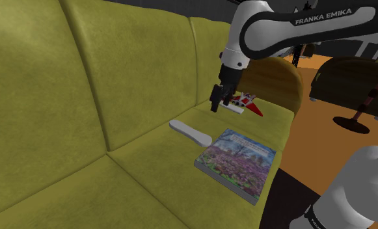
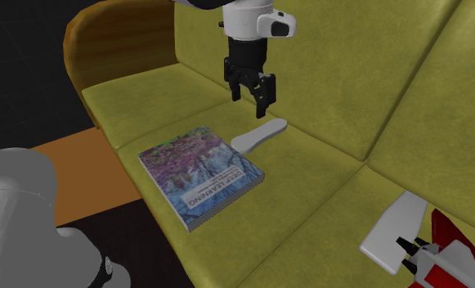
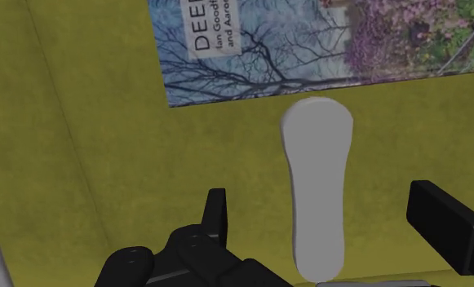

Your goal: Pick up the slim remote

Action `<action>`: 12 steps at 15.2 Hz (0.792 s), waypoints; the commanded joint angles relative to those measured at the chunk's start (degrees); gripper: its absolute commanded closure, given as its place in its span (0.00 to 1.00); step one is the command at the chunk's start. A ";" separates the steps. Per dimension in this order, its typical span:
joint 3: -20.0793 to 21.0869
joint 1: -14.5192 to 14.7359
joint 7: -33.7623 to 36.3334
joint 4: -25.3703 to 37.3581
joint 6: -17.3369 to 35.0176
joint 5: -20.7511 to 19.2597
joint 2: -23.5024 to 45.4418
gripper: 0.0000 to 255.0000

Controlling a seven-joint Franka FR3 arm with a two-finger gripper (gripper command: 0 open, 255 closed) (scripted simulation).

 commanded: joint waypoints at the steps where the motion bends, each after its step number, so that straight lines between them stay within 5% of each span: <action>1: 1.13 0.07 1.16 1.18 2.67 -0.77 4.33 0.00; 12: 5.00 1.51 8.50 9.99 10.74 -7.07 24.28 0.00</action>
